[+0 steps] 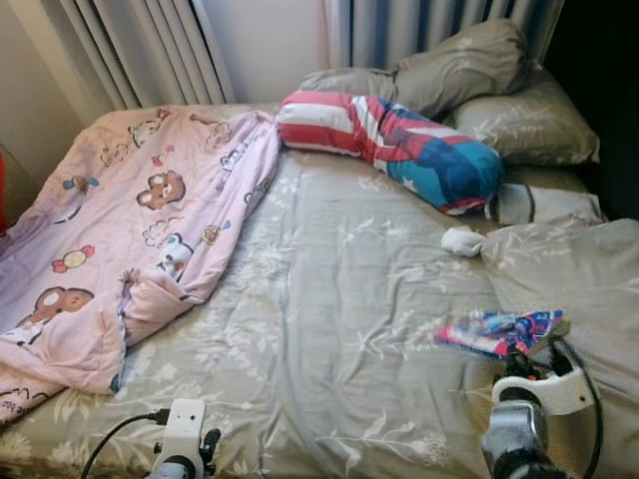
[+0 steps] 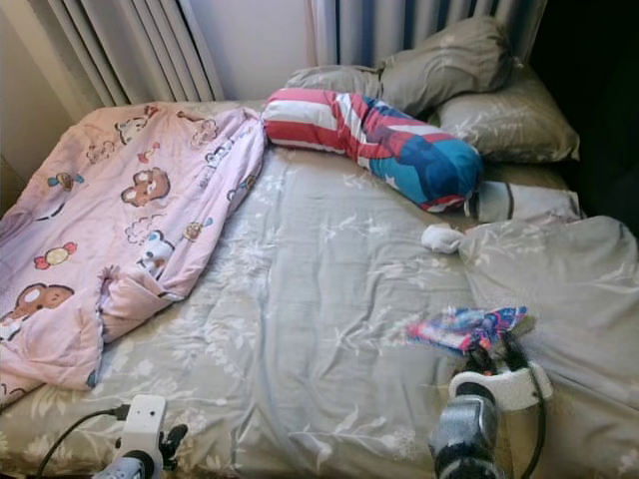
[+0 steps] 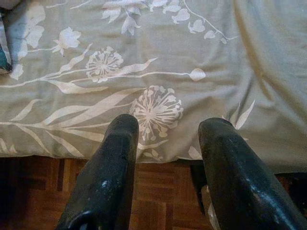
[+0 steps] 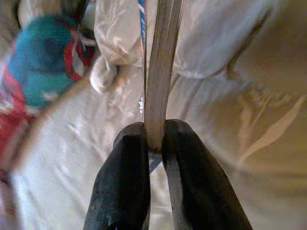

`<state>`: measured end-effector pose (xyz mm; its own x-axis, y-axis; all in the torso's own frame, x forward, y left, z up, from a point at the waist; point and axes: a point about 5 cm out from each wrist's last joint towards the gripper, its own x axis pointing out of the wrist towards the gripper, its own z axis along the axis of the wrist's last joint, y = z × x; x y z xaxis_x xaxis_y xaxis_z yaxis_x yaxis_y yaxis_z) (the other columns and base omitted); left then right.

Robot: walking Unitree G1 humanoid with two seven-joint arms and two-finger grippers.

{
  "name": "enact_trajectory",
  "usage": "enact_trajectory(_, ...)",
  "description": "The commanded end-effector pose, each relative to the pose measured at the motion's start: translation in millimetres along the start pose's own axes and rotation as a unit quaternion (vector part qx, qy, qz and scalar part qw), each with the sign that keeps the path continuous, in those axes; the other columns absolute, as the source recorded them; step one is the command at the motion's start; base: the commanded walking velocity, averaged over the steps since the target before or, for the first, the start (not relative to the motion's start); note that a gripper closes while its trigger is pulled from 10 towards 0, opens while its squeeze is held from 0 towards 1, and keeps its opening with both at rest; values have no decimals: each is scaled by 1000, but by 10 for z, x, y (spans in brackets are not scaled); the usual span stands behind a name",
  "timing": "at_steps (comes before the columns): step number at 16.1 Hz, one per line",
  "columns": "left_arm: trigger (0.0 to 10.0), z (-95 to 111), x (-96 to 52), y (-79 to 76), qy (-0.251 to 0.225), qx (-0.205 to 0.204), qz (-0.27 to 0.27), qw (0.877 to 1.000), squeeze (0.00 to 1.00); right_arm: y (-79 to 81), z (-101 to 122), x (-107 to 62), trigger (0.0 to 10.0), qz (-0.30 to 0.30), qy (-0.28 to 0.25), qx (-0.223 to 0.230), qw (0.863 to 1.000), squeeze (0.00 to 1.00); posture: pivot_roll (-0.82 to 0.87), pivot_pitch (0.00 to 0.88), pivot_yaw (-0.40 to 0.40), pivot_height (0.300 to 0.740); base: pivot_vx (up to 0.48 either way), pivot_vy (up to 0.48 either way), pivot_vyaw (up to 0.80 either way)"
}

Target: Clean up the room

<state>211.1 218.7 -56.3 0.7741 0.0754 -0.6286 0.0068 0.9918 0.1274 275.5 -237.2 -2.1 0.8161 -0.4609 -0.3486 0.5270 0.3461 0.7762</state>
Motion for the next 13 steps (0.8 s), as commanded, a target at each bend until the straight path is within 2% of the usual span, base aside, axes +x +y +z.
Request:
enact_trajectory(1, 10000, -74, -35, 57, 9, 10, 2, 1000, 0, 50, 38, 21, 10000, 13, -14, 28, 999, 0, 100, 142, 68, 740, 0, 0, 0)
enact_trajectory(4, 10000, -83, -39, 38, 9, 10, -2, 1000, 0, 46, 32, 10, 10000, 25, -14, 14, 999, 0, 97, 139, 65, 740, 0, 0, 0)
enact_trajectory(7, 10000, -85, -38, 25, 9, 8, -3, 1000, 0, 63, 41, 12, 10000, 39, -11, -23, 999, 0, 98, 143, 58, 740, 0, 0, 0)
enact_trajectory(11, 10000, -84, -37, 20, 8, 5, -1, 1000, 0, 88, 30, 23, 10000, 40, 1, -50, 998, 0, 98, 152, 58, 740, 0, 0, 0)
enact_trajectory(13, 10000, -103, -46, 23, 10, 4, -1, 1000, 0, 96, 18, 22, 10000, 43, 5, -53, 998, 0, 100, 157, 60, 721, 0, 0, 0)
